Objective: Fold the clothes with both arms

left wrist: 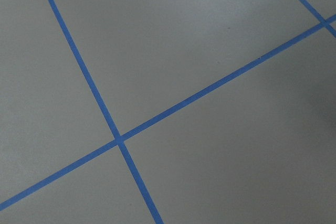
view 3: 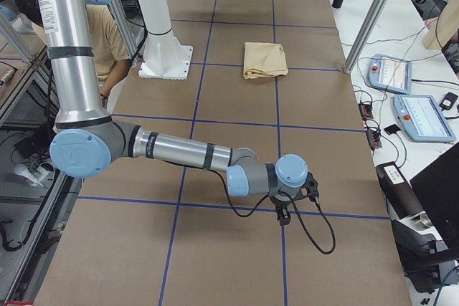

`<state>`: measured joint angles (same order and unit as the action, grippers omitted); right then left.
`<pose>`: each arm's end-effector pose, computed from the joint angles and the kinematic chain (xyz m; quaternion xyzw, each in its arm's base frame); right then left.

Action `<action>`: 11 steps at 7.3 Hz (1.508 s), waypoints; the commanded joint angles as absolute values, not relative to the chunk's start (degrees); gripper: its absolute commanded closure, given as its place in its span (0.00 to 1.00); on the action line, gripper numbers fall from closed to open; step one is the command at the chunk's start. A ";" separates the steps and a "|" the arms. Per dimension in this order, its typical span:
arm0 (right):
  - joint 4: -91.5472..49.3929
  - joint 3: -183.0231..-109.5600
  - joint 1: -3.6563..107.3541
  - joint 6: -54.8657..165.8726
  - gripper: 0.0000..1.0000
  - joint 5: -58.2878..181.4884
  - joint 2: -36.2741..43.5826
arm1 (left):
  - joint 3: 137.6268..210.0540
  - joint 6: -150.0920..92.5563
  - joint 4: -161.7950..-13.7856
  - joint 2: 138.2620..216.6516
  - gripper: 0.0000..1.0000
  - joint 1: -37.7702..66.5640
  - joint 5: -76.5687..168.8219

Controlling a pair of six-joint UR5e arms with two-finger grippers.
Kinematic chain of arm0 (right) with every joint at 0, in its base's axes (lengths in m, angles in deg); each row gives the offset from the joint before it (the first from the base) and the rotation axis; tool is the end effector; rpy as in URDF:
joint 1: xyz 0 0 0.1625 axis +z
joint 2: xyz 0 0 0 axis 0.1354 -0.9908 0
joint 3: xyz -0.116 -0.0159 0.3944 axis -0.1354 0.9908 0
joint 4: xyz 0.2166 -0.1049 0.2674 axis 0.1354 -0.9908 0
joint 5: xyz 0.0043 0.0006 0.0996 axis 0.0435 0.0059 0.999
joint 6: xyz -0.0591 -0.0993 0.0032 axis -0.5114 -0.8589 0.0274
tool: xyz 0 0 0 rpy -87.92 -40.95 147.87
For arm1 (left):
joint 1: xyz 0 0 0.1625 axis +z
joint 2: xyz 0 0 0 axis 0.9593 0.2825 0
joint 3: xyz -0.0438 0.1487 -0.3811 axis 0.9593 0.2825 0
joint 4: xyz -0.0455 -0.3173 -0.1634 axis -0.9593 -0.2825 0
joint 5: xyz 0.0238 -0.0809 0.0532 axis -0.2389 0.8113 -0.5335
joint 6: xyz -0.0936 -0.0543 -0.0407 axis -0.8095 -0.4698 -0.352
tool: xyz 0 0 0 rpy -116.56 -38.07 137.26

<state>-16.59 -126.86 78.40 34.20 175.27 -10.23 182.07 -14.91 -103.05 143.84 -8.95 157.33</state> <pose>0.0169 -0.4855 0.6962 0.0637 -0.3949 -0.0947 0.9116 -0.0071 -0.3680 0.5982 0.2674 0.3662 0.1654 0.8758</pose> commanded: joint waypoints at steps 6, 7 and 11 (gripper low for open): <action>-24.17 -134.32 82.10 35.14 0.00 177.42 -14.25 | 178.14 -15.53 -97.91 145.21 0.00 -9.11 158.01; -30.57 -137.20 82.13 35.14 0.00 177.97 -13.82 | 178.49 -15.62 -96.59 145.29 0.00 -9.11 158.36; -41.80 -139.68 82.48 34.34 0.00 177.27 -9.59 | 184.01 -15.44 -74.68 150.30 0.00 -15.08 162.23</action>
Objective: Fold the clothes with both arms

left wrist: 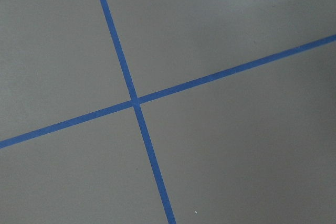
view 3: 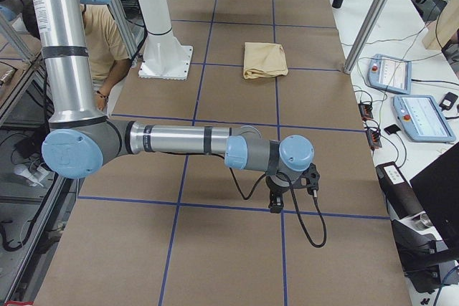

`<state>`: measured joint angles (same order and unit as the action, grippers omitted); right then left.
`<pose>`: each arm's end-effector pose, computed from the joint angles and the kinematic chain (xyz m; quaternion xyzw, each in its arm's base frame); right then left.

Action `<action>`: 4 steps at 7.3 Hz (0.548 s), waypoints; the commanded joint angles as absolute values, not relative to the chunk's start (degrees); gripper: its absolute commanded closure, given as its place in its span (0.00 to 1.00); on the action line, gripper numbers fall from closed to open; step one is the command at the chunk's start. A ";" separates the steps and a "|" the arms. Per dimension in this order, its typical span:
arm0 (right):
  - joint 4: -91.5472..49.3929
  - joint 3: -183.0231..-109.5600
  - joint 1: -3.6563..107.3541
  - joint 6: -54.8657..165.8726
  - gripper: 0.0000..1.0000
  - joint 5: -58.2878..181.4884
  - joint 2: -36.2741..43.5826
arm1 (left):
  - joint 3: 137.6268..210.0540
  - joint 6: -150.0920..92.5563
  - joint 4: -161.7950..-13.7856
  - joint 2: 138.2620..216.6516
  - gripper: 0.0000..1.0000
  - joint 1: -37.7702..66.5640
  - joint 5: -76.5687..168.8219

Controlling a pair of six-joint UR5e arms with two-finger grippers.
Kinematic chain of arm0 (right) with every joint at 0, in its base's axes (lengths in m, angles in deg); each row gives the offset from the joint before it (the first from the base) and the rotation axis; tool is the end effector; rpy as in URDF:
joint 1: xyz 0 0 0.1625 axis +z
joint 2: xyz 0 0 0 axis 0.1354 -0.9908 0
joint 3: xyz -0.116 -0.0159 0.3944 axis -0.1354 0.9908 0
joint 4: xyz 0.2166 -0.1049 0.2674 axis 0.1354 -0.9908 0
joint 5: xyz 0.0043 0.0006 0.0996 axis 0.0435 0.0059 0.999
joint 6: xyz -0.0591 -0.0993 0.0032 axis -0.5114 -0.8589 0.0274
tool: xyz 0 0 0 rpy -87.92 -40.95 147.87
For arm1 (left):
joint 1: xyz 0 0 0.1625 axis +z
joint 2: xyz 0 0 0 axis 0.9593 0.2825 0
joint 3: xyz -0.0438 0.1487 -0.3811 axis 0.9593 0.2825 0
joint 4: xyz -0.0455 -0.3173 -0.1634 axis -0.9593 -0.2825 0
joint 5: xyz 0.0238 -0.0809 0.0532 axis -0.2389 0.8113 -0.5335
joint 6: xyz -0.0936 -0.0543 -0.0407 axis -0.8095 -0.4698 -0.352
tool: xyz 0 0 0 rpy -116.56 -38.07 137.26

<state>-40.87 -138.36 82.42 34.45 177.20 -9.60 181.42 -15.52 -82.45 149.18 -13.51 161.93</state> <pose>0.0482 -0.4767 0.6439 -0.0196 -0.4125 -0.0179 0.9106 -0.0284 -0.3950 0.6078 0.1502 0.4009 0.0837 0.8999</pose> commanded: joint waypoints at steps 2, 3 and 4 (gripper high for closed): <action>-41.54 -141.80 82.57 35.05 0.00 177.09 -10.73 | 184.48 -15.44 -74.16 150.39 0.00 -15.18 161.79; -41.28 -142.50 82.57 35.13 0.00 177.79 -10.39 | 183.95 -15.44 -74.34 150.30 0.00 -15.18 162.40; -41.36 -141.90 82.57 34.70 0.00 177.62 -10.73 | 184.90 -15.44 -74.26 150.30 0.00 -15.26 162.41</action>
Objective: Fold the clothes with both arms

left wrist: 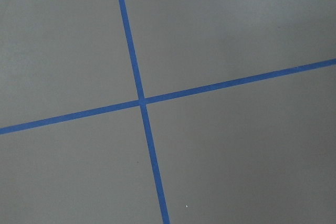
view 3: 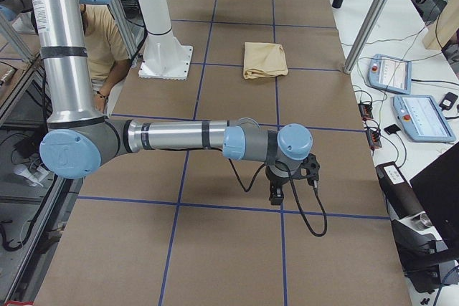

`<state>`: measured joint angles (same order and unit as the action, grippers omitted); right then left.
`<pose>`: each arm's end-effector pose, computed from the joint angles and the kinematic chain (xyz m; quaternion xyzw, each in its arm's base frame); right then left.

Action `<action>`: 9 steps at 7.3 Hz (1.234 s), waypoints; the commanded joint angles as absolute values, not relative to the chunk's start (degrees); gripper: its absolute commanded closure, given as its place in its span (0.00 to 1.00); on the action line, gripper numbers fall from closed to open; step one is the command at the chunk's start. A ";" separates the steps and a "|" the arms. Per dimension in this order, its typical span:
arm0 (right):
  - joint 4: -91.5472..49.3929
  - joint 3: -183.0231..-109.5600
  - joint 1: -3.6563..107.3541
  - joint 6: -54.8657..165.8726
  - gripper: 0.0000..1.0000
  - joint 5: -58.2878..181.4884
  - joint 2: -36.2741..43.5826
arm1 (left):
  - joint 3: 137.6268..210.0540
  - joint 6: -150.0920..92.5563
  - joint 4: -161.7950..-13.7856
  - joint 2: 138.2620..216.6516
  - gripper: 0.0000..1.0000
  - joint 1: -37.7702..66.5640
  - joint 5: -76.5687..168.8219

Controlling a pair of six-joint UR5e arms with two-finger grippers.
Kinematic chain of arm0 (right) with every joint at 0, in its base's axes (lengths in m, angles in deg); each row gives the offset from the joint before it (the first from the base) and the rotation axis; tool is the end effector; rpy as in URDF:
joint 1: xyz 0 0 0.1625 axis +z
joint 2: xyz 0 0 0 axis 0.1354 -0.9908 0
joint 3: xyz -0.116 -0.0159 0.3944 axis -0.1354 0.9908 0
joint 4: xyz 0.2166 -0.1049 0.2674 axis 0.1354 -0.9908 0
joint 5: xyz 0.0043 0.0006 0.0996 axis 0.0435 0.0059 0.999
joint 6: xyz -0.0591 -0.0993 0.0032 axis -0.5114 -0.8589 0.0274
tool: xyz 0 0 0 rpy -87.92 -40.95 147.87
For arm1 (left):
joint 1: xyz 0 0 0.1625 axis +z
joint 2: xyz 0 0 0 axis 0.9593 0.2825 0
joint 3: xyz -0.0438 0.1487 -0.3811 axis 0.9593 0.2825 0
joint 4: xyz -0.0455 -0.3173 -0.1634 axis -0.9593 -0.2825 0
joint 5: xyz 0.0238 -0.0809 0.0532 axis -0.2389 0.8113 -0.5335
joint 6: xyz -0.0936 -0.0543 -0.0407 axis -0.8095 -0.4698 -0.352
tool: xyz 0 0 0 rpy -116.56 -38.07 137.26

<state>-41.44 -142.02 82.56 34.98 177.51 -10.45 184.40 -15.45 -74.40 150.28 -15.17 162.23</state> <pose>0.0490 -0.4728 0.6241 -0.0031 -0.4145 -0.0205 0.9098 -0.0393 -0.3980 0.5930 0.1247 0.4025 0.0578 0.9051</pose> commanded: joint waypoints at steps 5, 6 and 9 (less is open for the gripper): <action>-41.27 -146.63 82.57 35.05 0.00 177.27 -14.69 | 185.26 -15.44 -74.52 149.69 0.00 -15.18 161.79; -41.27 -147.33 82.57 35.22 0.00 177.27 -14.87 | 185.09 -15.44 -74.52 149.78 0.00 -15.18 161.96; -41.19 -147.25 82.57 35.05 0.00 177.36 -14.60 | 185.97 -15.18 -74.52 149.95 0.00 -15.26 162.06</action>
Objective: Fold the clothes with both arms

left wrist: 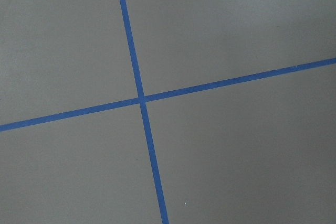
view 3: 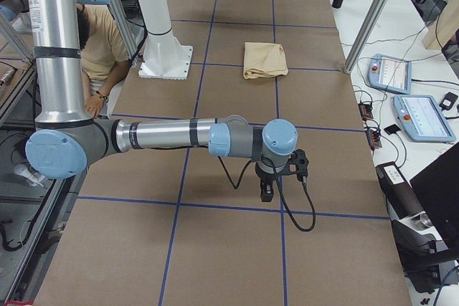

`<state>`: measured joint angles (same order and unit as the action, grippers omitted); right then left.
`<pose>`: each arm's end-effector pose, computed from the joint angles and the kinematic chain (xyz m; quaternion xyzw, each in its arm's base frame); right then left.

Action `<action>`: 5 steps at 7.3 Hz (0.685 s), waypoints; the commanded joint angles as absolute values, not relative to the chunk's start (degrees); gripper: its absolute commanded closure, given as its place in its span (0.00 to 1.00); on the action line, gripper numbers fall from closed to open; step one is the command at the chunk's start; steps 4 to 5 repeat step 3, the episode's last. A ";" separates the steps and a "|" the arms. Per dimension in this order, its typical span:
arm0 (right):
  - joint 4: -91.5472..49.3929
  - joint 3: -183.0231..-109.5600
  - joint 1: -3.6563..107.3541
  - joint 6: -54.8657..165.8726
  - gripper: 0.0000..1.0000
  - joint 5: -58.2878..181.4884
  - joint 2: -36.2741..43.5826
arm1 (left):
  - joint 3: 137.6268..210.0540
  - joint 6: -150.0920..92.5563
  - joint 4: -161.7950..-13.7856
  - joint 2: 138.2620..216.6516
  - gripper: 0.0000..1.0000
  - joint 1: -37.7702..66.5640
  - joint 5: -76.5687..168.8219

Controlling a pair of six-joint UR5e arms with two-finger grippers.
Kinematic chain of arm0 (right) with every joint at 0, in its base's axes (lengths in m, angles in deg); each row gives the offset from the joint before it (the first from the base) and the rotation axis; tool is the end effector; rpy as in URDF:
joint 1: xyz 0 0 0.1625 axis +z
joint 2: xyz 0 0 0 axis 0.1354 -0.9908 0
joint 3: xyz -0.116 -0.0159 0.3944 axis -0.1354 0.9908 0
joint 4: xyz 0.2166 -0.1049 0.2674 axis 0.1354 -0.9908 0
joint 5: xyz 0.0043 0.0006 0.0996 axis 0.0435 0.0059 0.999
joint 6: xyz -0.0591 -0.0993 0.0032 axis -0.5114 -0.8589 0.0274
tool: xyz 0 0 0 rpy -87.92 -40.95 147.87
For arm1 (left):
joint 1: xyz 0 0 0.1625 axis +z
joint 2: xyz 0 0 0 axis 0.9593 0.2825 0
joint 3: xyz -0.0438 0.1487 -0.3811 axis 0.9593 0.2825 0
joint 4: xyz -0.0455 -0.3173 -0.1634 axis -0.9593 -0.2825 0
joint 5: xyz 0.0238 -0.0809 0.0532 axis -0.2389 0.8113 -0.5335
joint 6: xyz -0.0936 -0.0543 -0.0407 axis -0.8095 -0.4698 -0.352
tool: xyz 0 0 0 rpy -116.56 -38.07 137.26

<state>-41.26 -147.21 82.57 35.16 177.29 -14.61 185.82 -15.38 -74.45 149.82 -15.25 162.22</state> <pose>0.0491 -0.4442 0.6185 0.0058 -0.4125 -0.0234 0.9107 -0.0399 -0.3950 0.5849 0.1332 0.4019 0.0612 0.9039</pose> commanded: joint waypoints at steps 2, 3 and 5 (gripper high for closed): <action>-41.19 -146.99 82.57 34.87 0.00 177.10 -14.08 | 187.62 -15.18 -74.52 150.39 0.00 -15.26 162.32; -41.19 -147.25 82.57 34.70 0.00 177.09 -13.38 | 188.25 -15.35 -74.52 150.30 0.00 -15.26 162.40; -41.19 -147.25 82.57 34.70 0.00 177.09 -13.38 | 188.25 -15.35 -74.52 150.30 0.00 -15.26 162.40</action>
